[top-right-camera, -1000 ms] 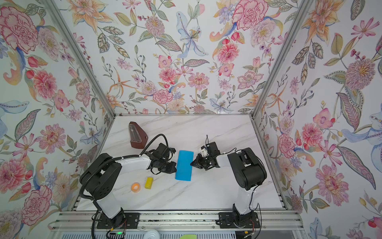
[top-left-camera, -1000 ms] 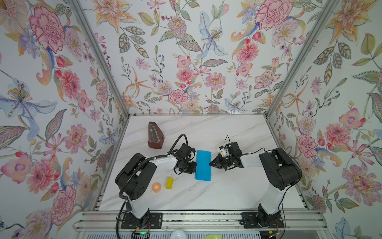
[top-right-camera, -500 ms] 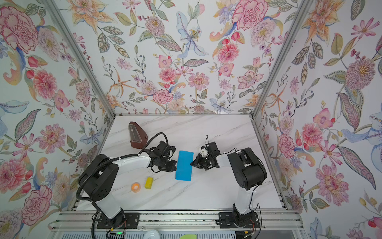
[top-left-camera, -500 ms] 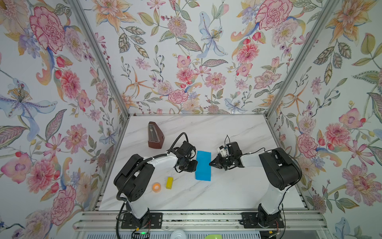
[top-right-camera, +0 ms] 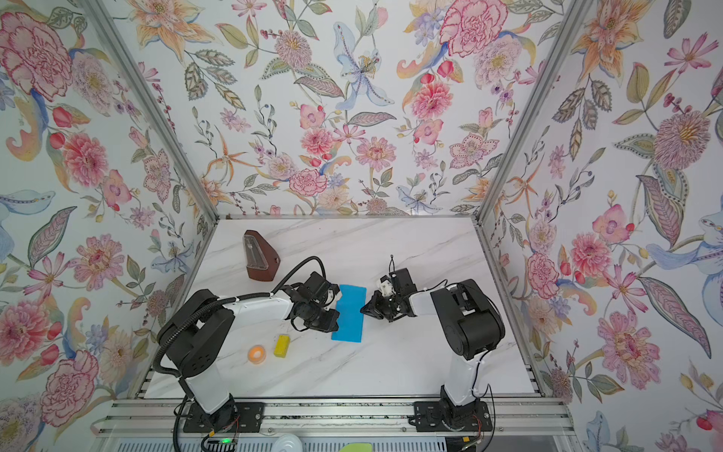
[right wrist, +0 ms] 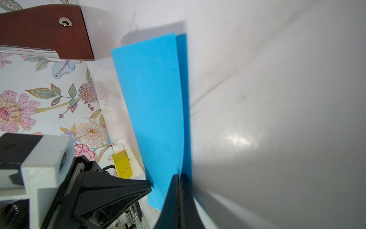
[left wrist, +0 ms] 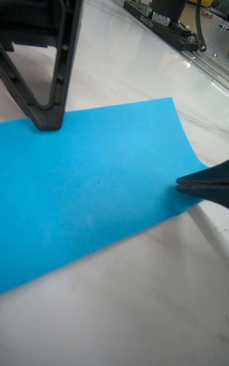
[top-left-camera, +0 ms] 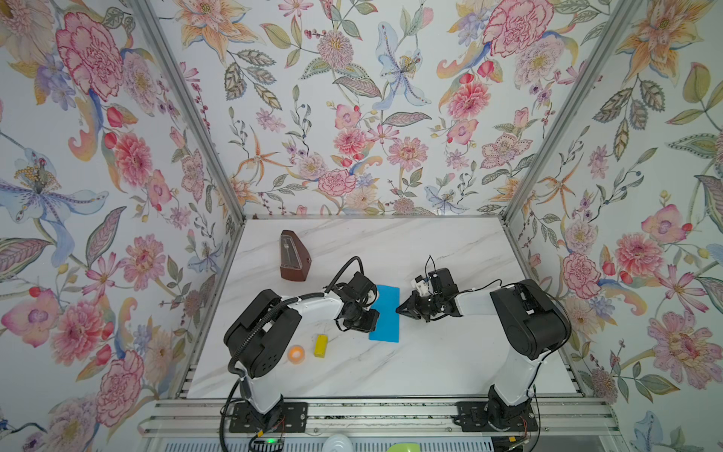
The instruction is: Fold a paper plane with a square sheet of paper (fold left side to right side)
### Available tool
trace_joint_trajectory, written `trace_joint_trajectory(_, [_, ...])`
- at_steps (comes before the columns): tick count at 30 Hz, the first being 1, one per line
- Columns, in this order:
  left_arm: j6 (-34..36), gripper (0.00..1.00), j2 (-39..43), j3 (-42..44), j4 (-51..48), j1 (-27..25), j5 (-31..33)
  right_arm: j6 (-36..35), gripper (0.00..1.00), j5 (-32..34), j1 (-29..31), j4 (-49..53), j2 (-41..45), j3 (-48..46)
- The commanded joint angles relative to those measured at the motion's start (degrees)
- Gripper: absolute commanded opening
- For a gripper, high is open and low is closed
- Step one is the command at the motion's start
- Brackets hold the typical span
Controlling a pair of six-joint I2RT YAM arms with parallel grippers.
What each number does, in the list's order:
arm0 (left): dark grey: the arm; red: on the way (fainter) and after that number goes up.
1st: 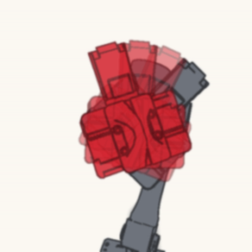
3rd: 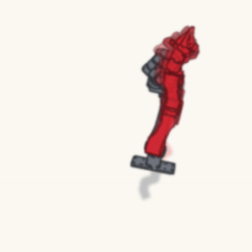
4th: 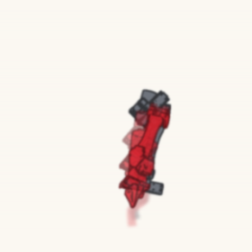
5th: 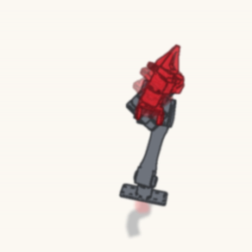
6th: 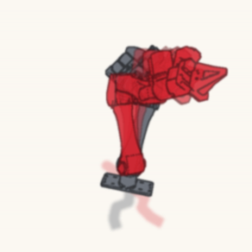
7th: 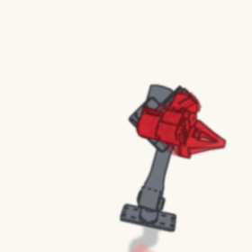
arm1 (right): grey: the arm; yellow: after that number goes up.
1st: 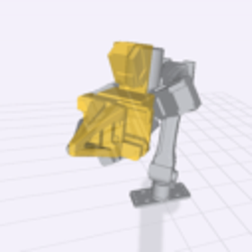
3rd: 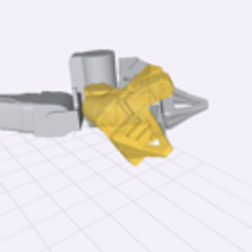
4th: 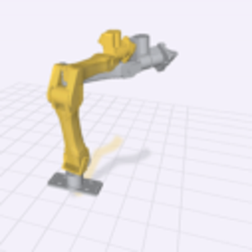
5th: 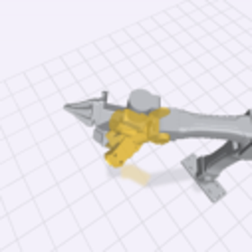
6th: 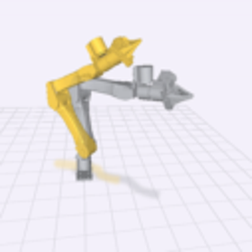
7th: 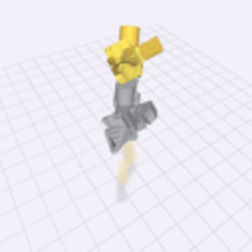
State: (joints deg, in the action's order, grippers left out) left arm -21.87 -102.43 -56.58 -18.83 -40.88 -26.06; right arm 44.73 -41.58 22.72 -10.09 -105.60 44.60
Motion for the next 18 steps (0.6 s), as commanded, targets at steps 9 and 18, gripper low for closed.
trace_joint_trajectory(9, [3.66,0.0,2.32,8.13,-5.22,3.16,4.83,-1.25,0.0,4.82,-0.4,7.26,-2.88,-1.36])
trace_joint_trajectory(18, [2.96,0.0,6.2,6.18,-5.17,3.81,3.69,-1.14,0.0,4.94,-0.31,7.31,-2.51,-1.36])
